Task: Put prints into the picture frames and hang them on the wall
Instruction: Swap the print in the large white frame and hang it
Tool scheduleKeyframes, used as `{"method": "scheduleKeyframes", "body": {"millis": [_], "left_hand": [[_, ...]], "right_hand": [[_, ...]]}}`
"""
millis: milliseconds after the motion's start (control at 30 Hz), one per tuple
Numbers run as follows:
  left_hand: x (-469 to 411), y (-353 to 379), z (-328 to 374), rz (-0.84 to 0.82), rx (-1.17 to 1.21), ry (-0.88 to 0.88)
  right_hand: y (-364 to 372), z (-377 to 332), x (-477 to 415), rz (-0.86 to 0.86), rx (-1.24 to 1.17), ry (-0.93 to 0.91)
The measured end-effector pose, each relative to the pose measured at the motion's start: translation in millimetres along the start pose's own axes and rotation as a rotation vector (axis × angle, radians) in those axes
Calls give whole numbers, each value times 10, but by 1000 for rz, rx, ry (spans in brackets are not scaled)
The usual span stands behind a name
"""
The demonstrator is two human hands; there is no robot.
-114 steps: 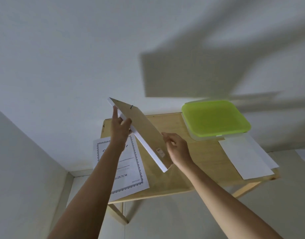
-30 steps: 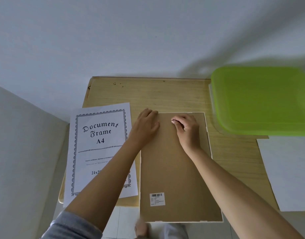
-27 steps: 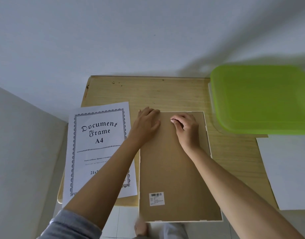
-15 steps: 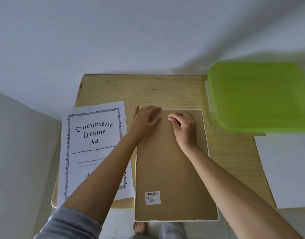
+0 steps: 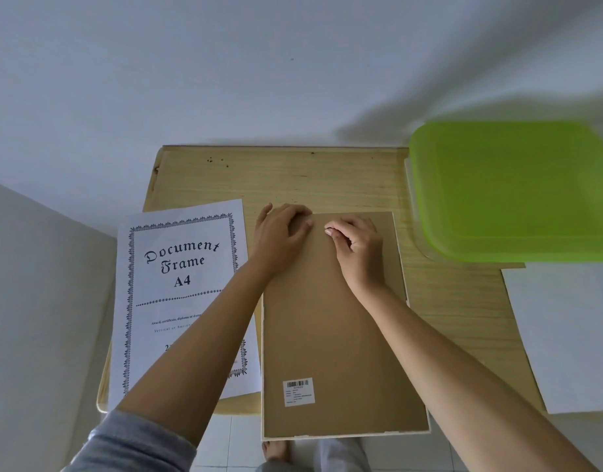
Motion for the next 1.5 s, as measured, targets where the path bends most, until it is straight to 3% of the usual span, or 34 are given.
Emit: {"method": "scheduleKeyframes", "body": {"millis": [600, 733, 833, 1133, 1500], "left_hand": [[37, 31, -150, -3, -74, -103], [46, 18, -145, 6, -58, -109], [48, 14, -144, 14, -55, -115], [92, -21, -165, 51, -103, -115], [113, -27, -159, 62, -128, -61]], "right_hand": [[12, -23, -167, -125, -60, 26], [-311, 246, -240, 3, 18, 201], [-323, 379, -279, -69, 75, 313], [-271, 334, -313, -152, 134, 300], [-368, 444, -364, -155, -74, 550]]}}
Point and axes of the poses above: each hand's wrist, its own x-axis away from the middle knuckle, its own y-axis out of the palm, z = x × y, the point moved 6 cm from there along -x, towards the middle knuckle, and after that the axes turned 3 degrees about -x, right-handed, at the moved point
